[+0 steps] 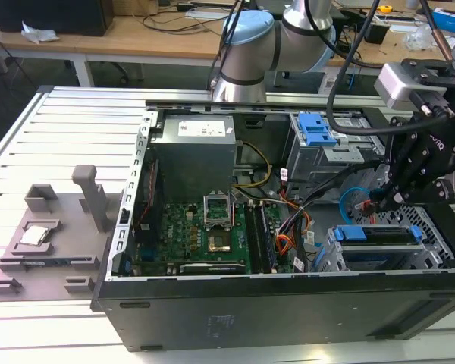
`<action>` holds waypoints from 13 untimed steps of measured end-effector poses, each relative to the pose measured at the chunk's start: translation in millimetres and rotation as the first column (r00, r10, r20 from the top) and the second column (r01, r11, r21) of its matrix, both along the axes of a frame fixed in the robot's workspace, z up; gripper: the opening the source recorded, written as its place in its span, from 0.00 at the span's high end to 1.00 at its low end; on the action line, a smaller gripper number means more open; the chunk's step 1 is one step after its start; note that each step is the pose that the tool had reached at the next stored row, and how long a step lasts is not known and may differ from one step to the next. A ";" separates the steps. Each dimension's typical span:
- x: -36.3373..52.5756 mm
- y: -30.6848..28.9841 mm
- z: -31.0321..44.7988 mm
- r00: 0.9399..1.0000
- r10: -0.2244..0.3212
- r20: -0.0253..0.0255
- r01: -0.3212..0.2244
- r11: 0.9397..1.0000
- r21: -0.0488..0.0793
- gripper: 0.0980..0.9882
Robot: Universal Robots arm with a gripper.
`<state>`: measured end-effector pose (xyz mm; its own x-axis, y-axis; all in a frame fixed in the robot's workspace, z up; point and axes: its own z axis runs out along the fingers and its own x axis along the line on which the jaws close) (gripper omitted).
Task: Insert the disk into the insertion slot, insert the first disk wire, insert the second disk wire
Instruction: 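Insert the first disk wire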
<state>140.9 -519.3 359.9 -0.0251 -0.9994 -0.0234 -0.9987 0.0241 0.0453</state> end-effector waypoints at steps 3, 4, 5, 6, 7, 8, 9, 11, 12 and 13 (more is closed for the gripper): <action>0.3 -3.3 -0.4 1.000 0.000 0.000 0.000 1.000 0.000 0.92; 1.1 -5.4 -0.8 1.000 0.000 0.000 0.000 1.000 0.000 0.92; 4.1 -10.3 -2.4 1.000 0.000 0.000 0.000 1.000 0.000 0.92; 5.5 -12.5 -3.4 1.000 0.000 -0.001 0.000 1.000 0.000 0.92; 6.4 -14.2 -4.0 1.000 0.000 -0.001 0.000 1.000 0.000 0.92; 8.1 -18.0 -5.6 1.000 0.000 -0.001 0.000 1.000 0.000 0.92; 8.7 -19.5 -6.7 1.000 0.000 -0.001 0.000 1.000 0.000 0.92; 9.5 -20.1 -9.6 1.000 0.000 -0.001 0.000 1.000 0.000 0.92; 10.1 -20.1 -10.4 1.000 0.000 -0.001 0.000 1.000 0.000 0.92; 10.5 -20.1 -11.0 1.000 0.000 -0.001 0.000 1.000 0.000 0.92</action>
